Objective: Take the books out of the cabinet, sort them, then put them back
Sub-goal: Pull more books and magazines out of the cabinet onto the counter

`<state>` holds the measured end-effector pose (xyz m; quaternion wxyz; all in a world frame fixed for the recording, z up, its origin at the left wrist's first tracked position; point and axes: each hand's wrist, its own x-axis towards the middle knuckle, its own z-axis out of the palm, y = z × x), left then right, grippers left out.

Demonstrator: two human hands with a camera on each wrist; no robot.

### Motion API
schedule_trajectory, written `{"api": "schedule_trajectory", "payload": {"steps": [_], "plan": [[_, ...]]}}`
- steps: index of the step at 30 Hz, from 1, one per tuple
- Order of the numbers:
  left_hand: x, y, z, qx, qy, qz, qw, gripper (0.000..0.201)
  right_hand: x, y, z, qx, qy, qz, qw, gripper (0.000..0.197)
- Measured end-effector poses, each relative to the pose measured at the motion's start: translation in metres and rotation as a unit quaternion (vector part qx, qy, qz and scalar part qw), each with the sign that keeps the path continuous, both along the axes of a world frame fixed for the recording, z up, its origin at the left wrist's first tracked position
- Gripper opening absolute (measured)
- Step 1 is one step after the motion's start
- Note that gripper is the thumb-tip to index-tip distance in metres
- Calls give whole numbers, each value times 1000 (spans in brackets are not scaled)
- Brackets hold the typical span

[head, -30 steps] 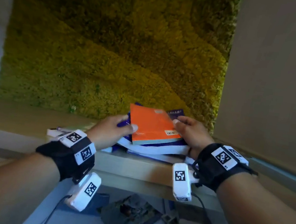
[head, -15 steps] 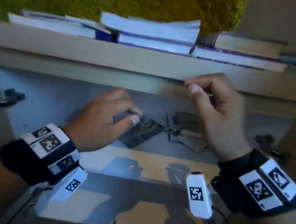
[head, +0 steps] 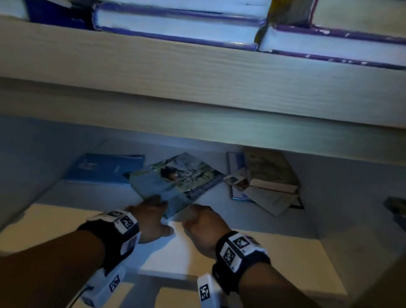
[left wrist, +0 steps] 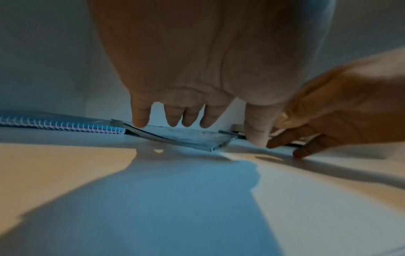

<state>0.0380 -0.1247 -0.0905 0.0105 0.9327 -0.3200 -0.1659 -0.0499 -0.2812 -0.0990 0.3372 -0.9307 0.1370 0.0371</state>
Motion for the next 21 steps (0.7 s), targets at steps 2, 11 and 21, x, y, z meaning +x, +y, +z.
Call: {"api": "schedule_trajectory", "payload": {"steps": [2,11,21], "plan": [[0,-4,-10,30,-11,-3,999,99,13,7,-5,-45,35,-2,998,52],[-35,26,-3,-76,38,-137,987,54,-1,16,-18,-174,29,-7,984,43],[-28,103,-37,-193,4,171,966,51,-71,39,-16,-151,55,-37,986,26]]}}
